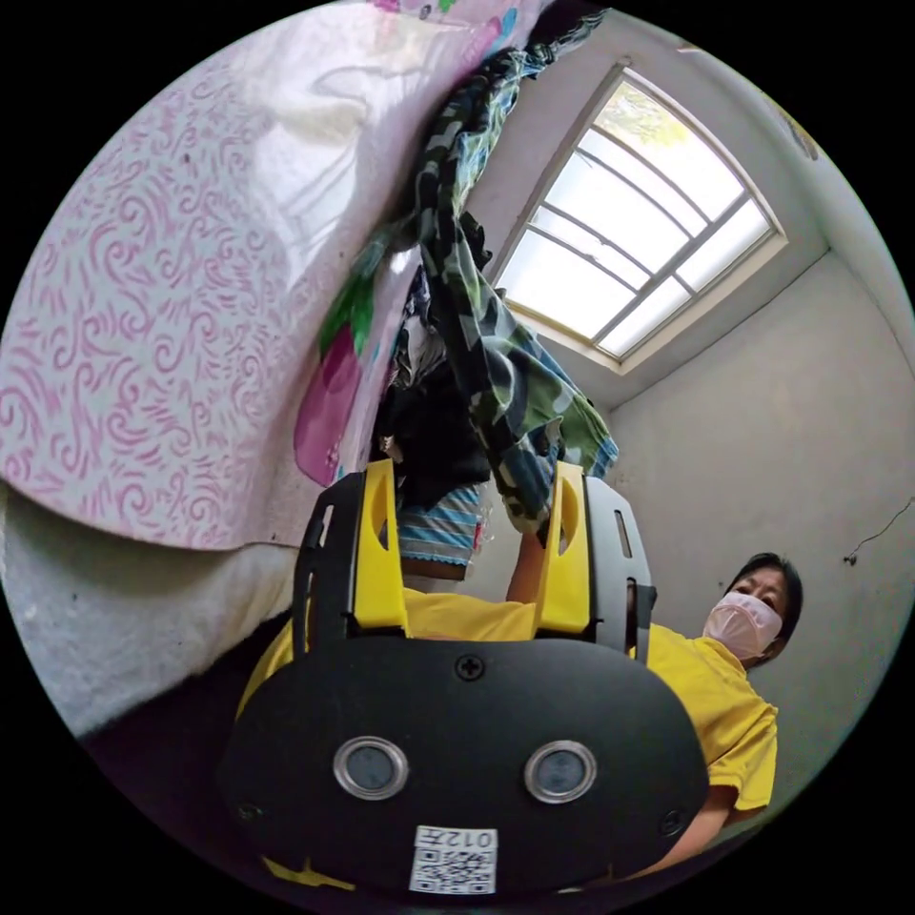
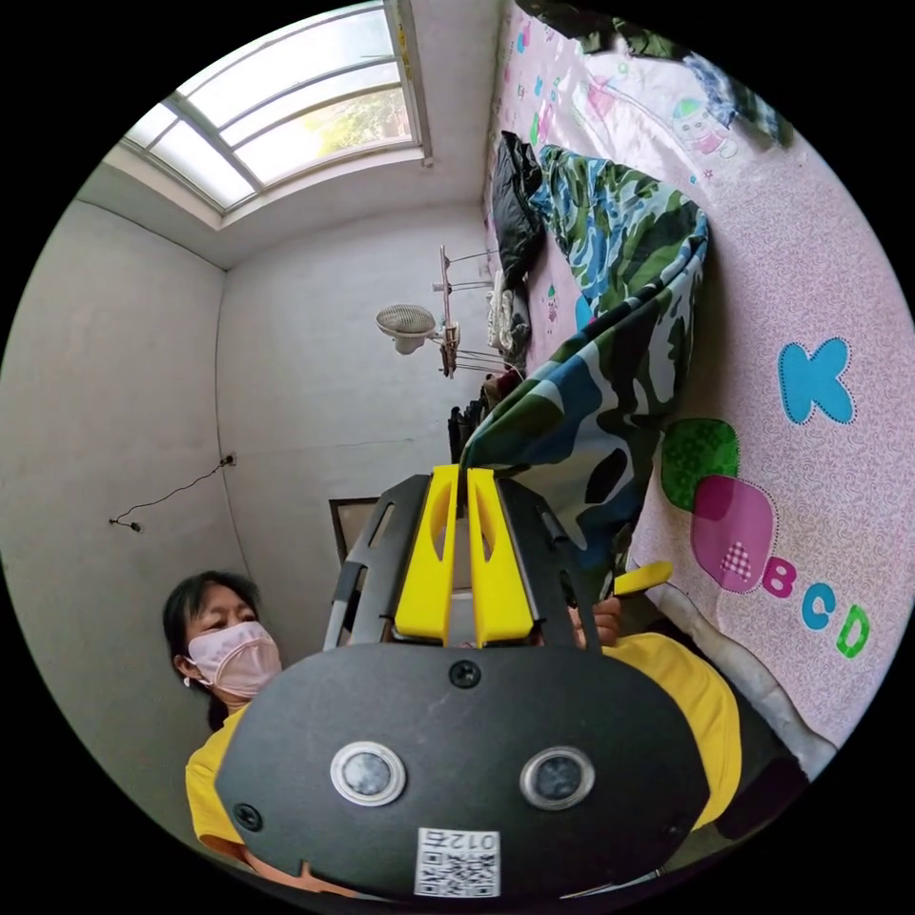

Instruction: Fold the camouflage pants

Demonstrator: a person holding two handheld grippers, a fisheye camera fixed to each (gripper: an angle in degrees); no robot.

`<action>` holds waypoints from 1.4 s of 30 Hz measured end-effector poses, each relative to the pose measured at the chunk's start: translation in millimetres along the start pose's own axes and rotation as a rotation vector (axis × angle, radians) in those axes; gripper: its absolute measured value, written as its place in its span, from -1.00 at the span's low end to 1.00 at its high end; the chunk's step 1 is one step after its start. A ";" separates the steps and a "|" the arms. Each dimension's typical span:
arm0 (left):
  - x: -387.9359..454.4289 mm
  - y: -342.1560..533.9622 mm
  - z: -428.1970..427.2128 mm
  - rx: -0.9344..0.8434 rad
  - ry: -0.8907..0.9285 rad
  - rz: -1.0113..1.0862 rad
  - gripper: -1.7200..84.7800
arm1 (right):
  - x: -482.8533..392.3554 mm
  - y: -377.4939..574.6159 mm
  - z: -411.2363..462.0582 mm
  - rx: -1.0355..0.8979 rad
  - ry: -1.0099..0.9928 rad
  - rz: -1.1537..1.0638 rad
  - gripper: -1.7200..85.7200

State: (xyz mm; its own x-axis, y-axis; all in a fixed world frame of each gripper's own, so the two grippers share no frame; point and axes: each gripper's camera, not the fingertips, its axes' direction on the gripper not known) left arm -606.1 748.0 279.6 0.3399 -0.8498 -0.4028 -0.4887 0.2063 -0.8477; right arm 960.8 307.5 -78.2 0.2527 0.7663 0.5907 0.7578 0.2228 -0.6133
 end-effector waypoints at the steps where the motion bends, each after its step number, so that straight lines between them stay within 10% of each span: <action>1: 2.0 -2.7 1.9 0.001 0.028 0.010 -0.58 | -1.0 -2.0 3.0 -0.004 -0.006 -0.001 -0.94; 6: 10.7 -8.9 9.7 -0.018 0.134 0.047 -0.83 | -5.3 -8.4 7.3 -0.018 0.019 -0.006 -0.94; 16: 92.7 -10.7 -26.9 -0.102 -0.274 0.059 -0.93 | 22.0 12.6 -28.1 -0.095 0.398 0.136 -0.94; 28: 122.1 17.1 -34.5 -0.185 -0.357 -0.268 -0.93 | 55.3 77.6 -28.9 -0.032 0.222 0.385 -0.93; 42: 257.6 -144.7 -5.1 -0.076 -0.193 -0.032 -0.91 | -67.6 -123.3 34.7 0.101 0.107 -0.010 -0.93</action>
State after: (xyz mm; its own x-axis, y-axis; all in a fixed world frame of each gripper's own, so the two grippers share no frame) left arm -451.9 496.7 300.2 0.5006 -0.7449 -0.4410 -0.5318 0.1373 -0.8357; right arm 829.4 249.1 -60.7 0.3118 0.6963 0.6465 0.6978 0.2940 -0.6532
